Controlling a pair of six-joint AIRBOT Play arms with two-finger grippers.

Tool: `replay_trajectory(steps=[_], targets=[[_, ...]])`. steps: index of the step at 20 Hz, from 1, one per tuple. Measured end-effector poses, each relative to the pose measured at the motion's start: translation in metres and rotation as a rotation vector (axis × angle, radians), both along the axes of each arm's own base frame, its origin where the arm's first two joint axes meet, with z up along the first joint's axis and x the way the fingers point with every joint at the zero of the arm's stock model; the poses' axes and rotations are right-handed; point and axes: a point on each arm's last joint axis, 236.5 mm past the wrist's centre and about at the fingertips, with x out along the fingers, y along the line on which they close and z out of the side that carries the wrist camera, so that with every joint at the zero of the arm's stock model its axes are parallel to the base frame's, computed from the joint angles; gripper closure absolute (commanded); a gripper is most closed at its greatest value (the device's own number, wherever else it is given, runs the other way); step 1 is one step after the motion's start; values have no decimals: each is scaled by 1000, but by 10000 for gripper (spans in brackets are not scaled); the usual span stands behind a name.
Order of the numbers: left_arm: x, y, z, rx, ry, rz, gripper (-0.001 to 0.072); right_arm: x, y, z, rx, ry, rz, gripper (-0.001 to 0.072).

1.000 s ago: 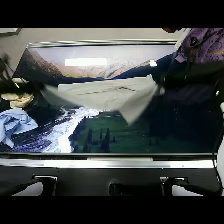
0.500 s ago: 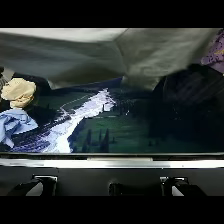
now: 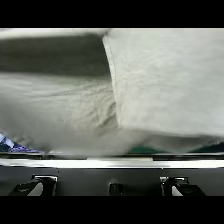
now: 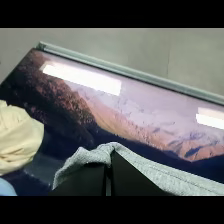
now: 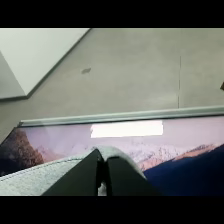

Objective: Fold the clothes and pants, and hang the long-sleeved shirts on hangers.

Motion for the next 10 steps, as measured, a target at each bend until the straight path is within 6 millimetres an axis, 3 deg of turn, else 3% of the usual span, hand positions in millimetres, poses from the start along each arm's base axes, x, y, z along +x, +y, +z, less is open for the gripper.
replay_trajectory(steps=[3,6,10], targets=[[54,-4,-69,-10,200,-60,692,71,0,-67,20,215,-2,678],[116,-9,-163,-30,418,-115,692,149,-1,-166,31,461,-8,678],[198,-19,-293,-53,602,-160,692,236,-3,-302,32,697,-16,678]])
